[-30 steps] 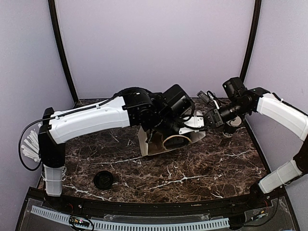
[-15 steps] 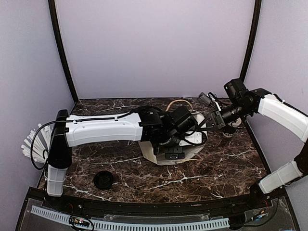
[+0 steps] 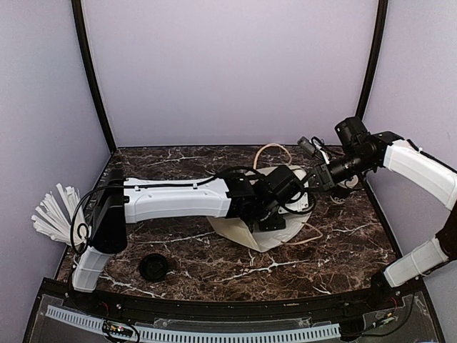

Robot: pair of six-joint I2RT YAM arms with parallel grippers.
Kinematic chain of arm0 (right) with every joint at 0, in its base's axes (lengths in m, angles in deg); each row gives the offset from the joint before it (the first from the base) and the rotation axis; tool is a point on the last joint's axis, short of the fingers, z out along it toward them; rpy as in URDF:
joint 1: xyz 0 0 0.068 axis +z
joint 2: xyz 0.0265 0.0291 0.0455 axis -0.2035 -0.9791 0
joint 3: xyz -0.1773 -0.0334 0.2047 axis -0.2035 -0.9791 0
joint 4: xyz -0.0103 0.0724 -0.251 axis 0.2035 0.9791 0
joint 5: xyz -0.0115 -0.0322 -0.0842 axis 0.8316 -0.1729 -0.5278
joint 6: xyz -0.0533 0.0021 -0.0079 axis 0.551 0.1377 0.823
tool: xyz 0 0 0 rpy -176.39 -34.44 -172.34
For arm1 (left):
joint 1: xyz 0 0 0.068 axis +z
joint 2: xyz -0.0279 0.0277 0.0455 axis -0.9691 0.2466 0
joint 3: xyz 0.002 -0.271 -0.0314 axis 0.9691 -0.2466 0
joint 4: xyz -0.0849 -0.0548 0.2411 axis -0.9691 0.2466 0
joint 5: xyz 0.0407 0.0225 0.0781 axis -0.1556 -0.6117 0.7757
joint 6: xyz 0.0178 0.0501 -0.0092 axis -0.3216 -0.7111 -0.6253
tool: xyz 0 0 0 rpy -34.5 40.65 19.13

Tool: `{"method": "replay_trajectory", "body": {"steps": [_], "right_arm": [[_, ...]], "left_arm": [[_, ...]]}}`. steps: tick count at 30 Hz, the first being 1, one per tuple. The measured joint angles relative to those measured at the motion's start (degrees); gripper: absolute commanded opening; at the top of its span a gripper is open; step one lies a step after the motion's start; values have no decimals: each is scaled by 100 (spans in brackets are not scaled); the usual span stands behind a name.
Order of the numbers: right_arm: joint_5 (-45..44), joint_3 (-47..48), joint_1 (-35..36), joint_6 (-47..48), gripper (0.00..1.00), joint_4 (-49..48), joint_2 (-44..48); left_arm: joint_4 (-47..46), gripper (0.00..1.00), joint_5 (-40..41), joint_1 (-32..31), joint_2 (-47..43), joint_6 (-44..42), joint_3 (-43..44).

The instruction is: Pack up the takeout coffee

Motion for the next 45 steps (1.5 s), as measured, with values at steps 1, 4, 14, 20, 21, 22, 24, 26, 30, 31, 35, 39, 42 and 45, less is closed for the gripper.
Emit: {"method": "replay_trajectory", "body": {"steps": [1, 4, 14, 20, 21, 22, 24, 26, 30, 31, 35, 39, 42, 45], "right_arm": [[0, 2, -2, 0, 0, -9, 0], [-7, 7, -15, 2, 0, -28, -7], [249, 76, -7, -33, 0, -33, -31], [232, 164, -55, -55, 0, -254, -31], [247, 166, -55, -74, 0, -278, -33], [256, 168, -55, -105, 0, -304, -31], [267, 168, -55, -173, 0, -334, -31], [278, 168, -55, -240, 0, -352, -31], [354, 168, -63, -367, 0, -389, -33], [409, 168, -70, -396, 0, -420, -33], [573, 168, -111, -463, 0, -581, -13], [597, 118, -162, -551, 0, -409, -2], [599, 98, -214, -616, 0, -382, -2], [599, 96, -264, -697, 0, -365, -7]], "left_arm": [[-46, 99, 0, 7, 0, -20, -13], [-581, 99, 15, 35, -9, -216, -254], [-2380, 92, -321, 155, -426, -715, -1410], [-1722, 66, -243, 210, -332, -535, -920], [-1593, 64, -258, 212, -332, -485, -863], [-1478, 64, -275, 214, -332, -428, -809], [-1333, 63, -321, 216, -332, -319, -756], [-1228, 62, -374, 216, -337, -216, -715], [-1069, 61, -505, 216, -424, -59, -713], [-997, 61, -542, 216, -468, -20, -713], [-745, 62, -713, 216, -713, 94, -726], [-1003, 62, -841, 256, -1294, 468, -750], [-1346, 63, -1172, 284, -2026, 726, -883], [-1777, 63, -1480, 293, -2726, 955, -997]]}}
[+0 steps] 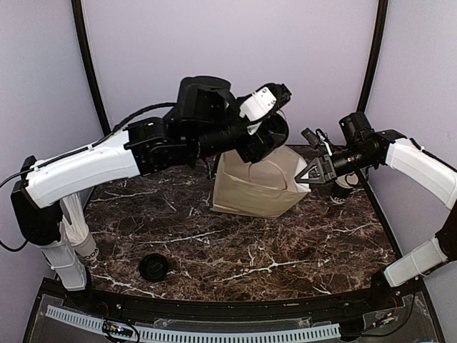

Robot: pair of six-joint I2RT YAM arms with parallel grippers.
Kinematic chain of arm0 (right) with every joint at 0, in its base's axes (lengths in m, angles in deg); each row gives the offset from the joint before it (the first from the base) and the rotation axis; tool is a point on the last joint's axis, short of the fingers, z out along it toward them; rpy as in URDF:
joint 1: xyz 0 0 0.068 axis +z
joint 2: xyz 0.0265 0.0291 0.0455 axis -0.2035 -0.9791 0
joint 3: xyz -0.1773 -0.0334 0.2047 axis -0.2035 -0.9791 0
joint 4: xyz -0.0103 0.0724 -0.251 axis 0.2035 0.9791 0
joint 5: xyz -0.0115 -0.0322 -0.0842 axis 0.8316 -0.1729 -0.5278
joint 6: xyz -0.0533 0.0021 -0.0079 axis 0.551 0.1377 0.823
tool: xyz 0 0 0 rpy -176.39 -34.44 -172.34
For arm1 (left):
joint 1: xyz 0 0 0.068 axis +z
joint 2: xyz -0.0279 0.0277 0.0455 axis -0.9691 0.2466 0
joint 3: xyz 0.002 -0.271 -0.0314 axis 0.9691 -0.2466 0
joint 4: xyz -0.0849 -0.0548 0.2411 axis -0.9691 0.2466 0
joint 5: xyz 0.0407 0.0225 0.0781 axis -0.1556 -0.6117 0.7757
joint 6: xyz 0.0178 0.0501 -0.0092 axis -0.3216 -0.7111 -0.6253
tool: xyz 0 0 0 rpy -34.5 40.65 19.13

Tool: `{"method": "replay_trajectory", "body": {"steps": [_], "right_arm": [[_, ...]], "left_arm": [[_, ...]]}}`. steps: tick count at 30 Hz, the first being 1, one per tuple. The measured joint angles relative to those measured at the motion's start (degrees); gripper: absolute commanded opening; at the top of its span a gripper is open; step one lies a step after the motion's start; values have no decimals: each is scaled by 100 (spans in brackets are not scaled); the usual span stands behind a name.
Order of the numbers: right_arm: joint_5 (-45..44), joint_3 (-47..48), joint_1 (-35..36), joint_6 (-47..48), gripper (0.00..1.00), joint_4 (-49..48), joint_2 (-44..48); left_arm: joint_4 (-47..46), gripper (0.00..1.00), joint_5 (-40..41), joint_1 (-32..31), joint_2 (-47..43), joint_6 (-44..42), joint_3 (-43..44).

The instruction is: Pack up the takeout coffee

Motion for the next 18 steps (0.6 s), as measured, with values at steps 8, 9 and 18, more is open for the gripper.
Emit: {"method": "replay_trajectory", "body": {"steps": [8, 9, 18], "right_arm": [[-17, 26, -317, -109, 0, 81, -35], [-26, 50, -376, -140, 0, 85, -63], [-173, 422, -601, -339, 0, 92, -400]], "left_arm": [[-584, 63, -787, 0, -610, 643, -286], [-616, 63, -938, 0, -638, 750, -387], [-623, 63, -2321, -297, -1014, 1427, -767]]}}
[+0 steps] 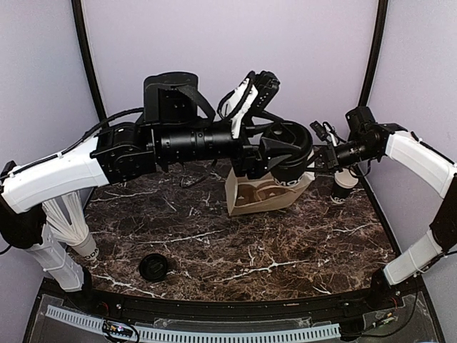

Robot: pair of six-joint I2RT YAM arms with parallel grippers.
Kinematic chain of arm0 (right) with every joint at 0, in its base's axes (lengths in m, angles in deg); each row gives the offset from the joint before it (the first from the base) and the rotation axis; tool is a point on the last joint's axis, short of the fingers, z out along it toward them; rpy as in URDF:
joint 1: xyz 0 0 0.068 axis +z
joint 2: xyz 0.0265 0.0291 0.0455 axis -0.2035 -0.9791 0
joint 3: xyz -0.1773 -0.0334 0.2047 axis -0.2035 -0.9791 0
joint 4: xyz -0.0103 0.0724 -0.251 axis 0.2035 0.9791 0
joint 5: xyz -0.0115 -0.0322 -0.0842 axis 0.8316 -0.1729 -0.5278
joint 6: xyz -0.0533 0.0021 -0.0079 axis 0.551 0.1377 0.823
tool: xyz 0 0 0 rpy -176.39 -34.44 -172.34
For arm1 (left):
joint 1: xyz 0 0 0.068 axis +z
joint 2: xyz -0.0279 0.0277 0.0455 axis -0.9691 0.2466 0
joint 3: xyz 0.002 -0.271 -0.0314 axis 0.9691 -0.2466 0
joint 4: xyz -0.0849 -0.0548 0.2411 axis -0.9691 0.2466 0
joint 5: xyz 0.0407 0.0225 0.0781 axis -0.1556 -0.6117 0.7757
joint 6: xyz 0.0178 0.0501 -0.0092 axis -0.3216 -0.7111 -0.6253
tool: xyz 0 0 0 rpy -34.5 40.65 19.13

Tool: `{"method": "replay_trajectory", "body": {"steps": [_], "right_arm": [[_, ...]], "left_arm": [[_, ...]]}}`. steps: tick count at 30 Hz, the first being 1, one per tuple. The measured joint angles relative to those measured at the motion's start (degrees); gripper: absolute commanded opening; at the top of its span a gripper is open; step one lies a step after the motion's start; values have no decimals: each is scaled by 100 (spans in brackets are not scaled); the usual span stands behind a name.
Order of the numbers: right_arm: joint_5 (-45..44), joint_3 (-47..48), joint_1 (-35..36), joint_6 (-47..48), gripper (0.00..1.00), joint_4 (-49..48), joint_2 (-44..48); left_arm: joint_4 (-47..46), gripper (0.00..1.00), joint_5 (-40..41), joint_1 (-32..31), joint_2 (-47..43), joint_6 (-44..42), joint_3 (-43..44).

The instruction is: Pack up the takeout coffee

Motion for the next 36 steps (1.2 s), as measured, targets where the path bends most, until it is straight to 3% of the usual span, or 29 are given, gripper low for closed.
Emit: {"method": "replay_trajectory", "body": {"steps": [6, 12, 17, 26, 36], "right_arm": [[-50, 415, -57, -74, 0, -24, -278], [-42, 710, -70, -131, 0, -24, -634], [-44, 872, -72, -142, 20, 35, -920], [-111, 1213, -144, 44, 50, 166, -863], [-387, 1215, -341, 754, 59, 466, -203]], "left_arm": [[-13, 62, -483, -525, -212, 203, -413], [-734, 62, -599, -581, -127, 675, -1886], [-1467, 62, -492, -577, 444, 1010, -2586], [-2649, 64, -323, -577, 1207, 1204, -3093], [-3644, 77, 22, -577, 1720, 1176, -3508]]}}
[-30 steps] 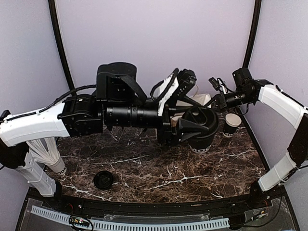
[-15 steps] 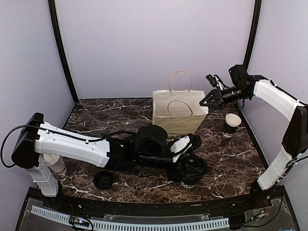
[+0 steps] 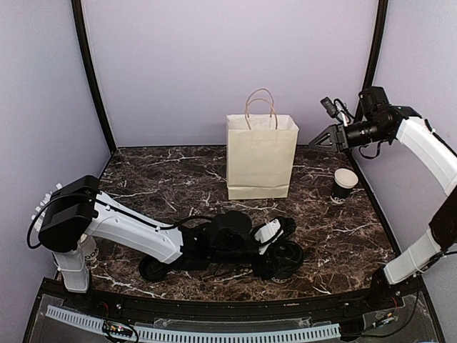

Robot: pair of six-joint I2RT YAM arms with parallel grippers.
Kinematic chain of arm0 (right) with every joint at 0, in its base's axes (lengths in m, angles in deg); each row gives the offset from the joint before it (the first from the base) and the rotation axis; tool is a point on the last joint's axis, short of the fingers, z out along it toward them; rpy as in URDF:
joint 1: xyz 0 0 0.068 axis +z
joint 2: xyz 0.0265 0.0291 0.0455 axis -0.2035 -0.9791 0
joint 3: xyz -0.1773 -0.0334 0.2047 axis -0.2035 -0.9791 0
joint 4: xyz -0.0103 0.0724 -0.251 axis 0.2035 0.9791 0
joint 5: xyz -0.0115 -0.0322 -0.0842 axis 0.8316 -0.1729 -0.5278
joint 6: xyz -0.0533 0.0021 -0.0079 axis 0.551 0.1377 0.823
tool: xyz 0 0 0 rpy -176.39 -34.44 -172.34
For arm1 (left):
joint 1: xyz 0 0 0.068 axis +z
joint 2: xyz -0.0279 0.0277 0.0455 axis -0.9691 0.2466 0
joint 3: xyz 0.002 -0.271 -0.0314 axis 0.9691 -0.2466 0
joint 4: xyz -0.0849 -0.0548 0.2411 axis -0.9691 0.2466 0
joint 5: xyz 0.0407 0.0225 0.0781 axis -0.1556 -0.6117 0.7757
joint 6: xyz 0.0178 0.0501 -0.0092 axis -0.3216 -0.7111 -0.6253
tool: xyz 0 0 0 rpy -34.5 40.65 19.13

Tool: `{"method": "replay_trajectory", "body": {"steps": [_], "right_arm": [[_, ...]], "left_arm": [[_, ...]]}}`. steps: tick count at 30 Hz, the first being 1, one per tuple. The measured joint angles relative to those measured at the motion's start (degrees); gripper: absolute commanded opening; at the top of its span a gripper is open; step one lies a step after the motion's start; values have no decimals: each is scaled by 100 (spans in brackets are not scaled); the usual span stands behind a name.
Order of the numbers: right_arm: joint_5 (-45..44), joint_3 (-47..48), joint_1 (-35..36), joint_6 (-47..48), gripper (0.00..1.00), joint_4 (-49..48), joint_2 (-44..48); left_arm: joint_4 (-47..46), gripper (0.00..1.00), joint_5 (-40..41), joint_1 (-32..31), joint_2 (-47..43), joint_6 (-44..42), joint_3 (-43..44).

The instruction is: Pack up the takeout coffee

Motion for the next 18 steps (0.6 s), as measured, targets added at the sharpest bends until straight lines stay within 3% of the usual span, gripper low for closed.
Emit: {"method": "replay_trajectory", "body": {"steps": [6, 7, 8, 14, 18], "right_arm": [[50, -203, 0, 1200, 68, 459, 654], [87, -282, 0, 1486, 69, 597, 756], [105, -374, 2, 1766, 70, 734, 855], [28, -914, 212, 3169, 73, 1480, 1303], [-146, -1231, 844, 3814, 84, 1838, 1565]], "left_arm": [[-153, 89, 164, 0, 101, -22, -11], [-155, 96, 184, 0, 101, -24, -11], [-155, 98, 190, 0, 101, -26, -11], [17, 99, 249, 0, 94, -155, 4], [396, 99, 275, 0, -160, -262, 7]]}}
